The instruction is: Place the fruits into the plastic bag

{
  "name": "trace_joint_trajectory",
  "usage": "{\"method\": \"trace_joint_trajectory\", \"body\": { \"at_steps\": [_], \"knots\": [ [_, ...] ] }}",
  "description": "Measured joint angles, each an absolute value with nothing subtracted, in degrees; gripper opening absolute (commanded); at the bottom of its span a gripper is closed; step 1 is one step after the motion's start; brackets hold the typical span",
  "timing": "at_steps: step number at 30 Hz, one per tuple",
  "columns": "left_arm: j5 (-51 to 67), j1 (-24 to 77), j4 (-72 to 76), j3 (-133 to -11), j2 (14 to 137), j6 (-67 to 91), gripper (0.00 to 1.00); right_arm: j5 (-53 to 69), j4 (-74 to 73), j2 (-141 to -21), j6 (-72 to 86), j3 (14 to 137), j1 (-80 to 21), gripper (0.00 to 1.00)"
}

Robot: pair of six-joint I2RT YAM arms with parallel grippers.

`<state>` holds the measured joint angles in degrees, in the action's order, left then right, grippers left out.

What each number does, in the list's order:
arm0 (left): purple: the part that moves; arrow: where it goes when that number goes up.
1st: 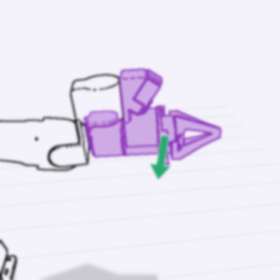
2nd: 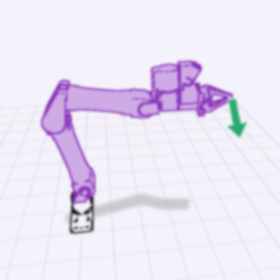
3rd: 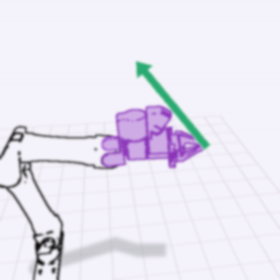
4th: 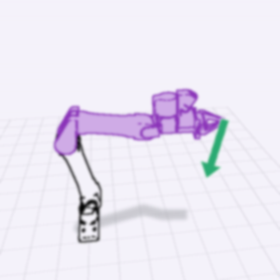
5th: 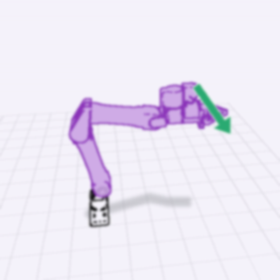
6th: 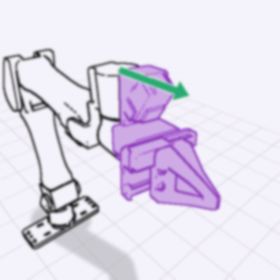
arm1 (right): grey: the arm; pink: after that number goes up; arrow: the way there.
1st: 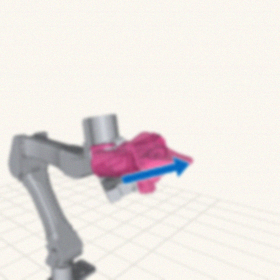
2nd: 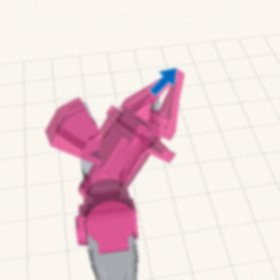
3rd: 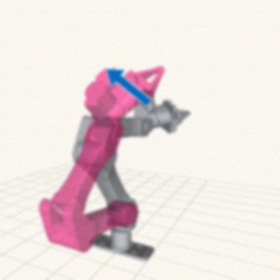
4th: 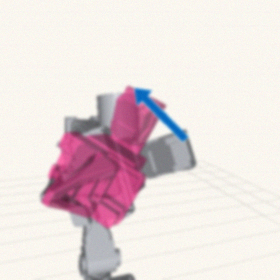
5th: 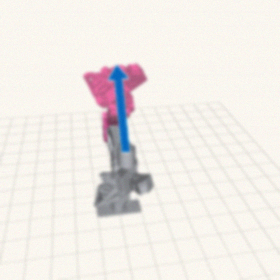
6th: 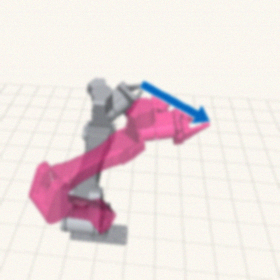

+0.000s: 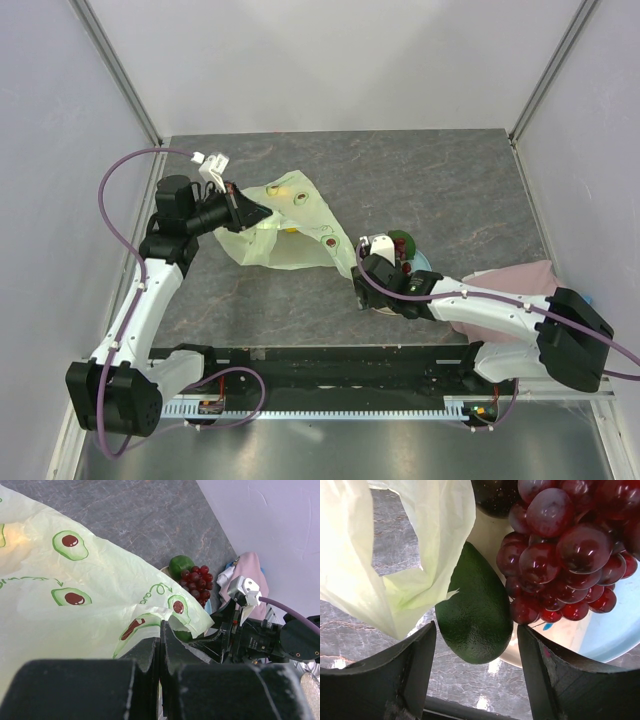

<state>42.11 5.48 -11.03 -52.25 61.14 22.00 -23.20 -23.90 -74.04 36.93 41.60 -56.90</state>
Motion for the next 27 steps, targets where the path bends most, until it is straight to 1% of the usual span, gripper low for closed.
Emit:
{"method": "trace_joint_trajectory", "body": {
  "at_steps": [12,15,16,17,22,25,26,27],
  "knots": [
    [42.1,5.5,-11.0,-52.2,61.1,22.0,0.02,-22.9,-23.1,-75.1,38.5,41.6,-57.3,0.74],
    [42.1,5.5,-11.0,-52.2,61.1,22.0,0.01,-22.9,-22.9,-76.4,39.0,41.6,-57.3,0.71],
    [42.1,5.5,-11.0,-52.2,61.1,22.0,0.01,-22.9,-22.9,-76.7,39.1,41.6,-57.3,0.69],
    [42.1,5.5,-11.0,-52.2,61.1,22.0,0.02,-22.9,-22.9,-76.9,39.2,41.6,-57.3,0.63],
    [42.1,5.5,-11.0,-52.2,61.1,22.0,0.02,-23.3,-22.8,-77.0,39.6,41.6,-57.3,0.49],
    [42.1,5.5,-11.0,-52.2,61.1,22.0,0.01,-23.4,-22.7,-76.4,39.7,40.9,-57.3,0.36],
    [42.1,5.5,-11.0,-52.2,61.1,22.0,0.02,-23.4,-22.7,-76.0,39.7,40.7,-57.3,0.3],
    [42.1,5.5,-11.0,-52.2,61.1,22.0,0.02,-23.4,-22.8,-75.5,39.7,40.4,-57.3,0.27]
  ]
}}
